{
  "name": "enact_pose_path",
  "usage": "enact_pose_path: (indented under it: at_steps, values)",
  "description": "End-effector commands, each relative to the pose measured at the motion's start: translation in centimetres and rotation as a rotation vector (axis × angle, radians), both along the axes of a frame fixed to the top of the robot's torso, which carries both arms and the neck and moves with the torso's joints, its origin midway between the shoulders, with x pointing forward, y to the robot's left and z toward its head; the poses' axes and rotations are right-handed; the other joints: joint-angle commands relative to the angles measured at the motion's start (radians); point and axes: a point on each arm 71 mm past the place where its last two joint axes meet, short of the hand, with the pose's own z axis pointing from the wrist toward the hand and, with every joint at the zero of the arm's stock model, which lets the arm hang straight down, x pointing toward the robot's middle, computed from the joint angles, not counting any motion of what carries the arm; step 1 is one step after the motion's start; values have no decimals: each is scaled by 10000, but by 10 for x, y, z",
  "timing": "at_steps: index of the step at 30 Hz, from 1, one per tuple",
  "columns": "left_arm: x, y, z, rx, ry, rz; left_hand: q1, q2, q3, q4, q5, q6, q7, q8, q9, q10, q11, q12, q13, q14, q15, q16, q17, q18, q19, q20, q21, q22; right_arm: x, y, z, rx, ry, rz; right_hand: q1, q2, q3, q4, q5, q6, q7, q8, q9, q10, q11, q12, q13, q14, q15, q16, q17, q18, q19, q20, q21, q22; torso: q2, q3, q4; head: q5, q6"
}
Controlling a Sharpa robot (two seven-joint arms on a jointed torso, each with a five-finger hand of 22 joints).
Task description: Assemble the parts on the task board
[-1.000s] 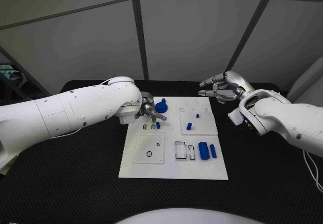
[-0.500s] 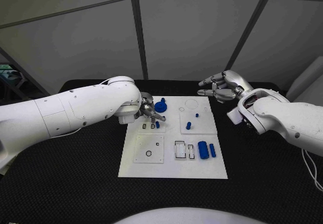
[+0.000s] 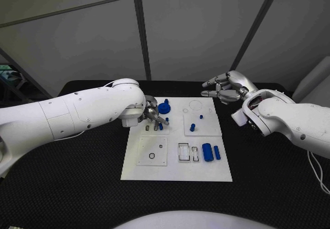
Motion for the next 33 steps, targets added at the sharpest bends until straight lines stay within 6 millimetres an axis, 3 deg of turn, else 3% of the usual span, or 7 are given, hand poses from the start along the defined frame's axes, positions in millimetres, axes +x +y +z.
enact_pose_path:
  at_steps: [1, 14, 26, 33]
  values:
    - [0, -1, 0, 162, 93, -133, 136, -3, 26, -66, 4, -80, 10, 24, 24, -23, -17, 9, 20, 856, -61, -20, 2090, -166, 27, -13, 20, 16, 0, 2, 1, -48, -31, 107, -73, 9, -67, 18, 34, -74, 23, 62, -12, -58, 5, -55, -9, 362, -63, -27, -9, 78, -49, 8, -53, -9, 3, 3, -3, -1, -13]
    - [1, -2, 0, 116, 45, -115, 389, 172, 208, -241, 8, -137, 2, 67, 174, -34, -25, -7, -12, 857, -70, -24, 2093, -164, 21, -22, 13, 21, 0, 4, 1, -141, -70, 167, -71, 17, -67, 22, 45, -73, 21, 69, -11, -59, 4, -58, -14, 360, -64, -39, -21, 83, -60, 8, -69, -33, 2, -1, 2, -6, -54]
    - [1, -3, 0, 31, 61, -142, 1233, 606, 1079, -865, 16, -283, -64, 12, 370, -77, -87, -55, -67, 859, -120, -32, 2100, -159, 2, -61, -9, 33, 1, 4, 0, -166, -28, 183, -65, 22, -67, 23, 56, -73, 20, 74, -11, -58, 2, -60, -17, 357, -65, -51, -35, 86, -69, 7, -83, -52, 0, 0, 5, -10, -96]
    - [0, -4, 0, -71, 40, -180, 1623, 620, 1800, -1172, 22, -354, -98, -132, 385, -154, -126, -157, -156, 858, -156, -40, 2100, -151, -30, -107, -41, 10, 1, 5, 0, -214, -75, 182, -59, 28, -66, 24, 71, -76, 20, 78, -11, -61, 1, -64, -25, 355, -66, -60, -45, 88, -73, 6, -92, -63, -2, 3, 2, 11, -120]
